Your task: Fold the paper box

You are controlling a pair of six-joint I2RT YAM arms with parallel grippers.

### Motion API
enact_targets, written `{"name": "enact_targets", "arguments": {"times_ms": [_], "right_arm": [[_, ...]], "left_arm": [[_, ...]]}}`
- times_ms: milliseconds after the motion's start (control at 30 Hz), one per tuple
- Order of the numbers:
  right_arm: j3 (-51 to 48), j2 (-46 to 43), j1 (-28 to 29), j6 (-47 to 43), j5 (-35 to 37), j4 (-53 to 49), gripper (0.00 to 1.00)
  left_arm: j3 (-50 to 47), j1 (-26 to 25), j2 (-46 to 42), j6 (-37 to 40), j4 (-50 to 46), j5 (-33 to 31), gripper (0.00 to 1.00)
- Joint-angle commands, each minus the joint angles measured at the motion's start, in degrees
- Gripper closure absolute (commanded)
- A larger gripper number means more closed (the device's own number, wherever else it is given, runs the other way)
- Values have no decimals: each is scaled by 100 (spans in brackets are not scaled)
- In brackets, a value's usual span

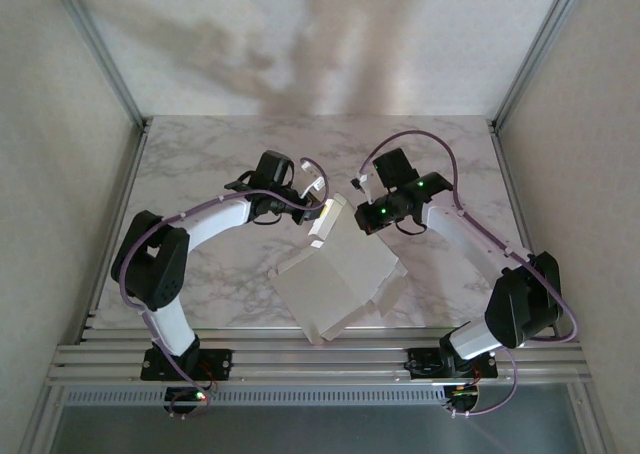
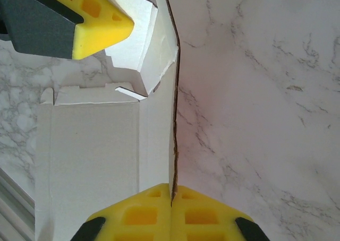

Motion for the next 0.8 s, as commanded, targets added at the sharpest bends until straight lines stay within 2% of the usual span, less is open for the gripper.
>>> {"name": "enact_targets", "arguments": {"times_ms": [0, 67, 167, 267, 367, 433, 533, 767], "right_arm": [[243, 31, 37, -96, 108, -23, 99], [317, 16, 44, -46, 93, -11, 90], [496, -101, 38, 112, 24, -58, 72], [575, -354, 38, 418, 169, -108, 58], [517, -674, 46, 781, 239, -128, 51], [406, -943, 46, 1081, 233, -87, 51], [89, -1299, 204, 1527, -5, 150, 58], [-1275, -1499, 1165, 2561, 645, 1295, 81]], "left_arm": [[-156, 39, -193, -170, 188, -127, 99], [-280, 39, -248, -259, 323, -314, 98], [-403, 41, -344, -423, 470, -589, 94], [-508, 47, -472, -613, 645, -1043, 96], [-517, 44, -561, -824, 695, -1564, 96], [-515, 63, -596, -950, 670, -1860, 97], [-605, 123, -642, -1199, 747, -2184, 98], [-876, 180, -751, -1451, 1096, -2626, 98]]}}
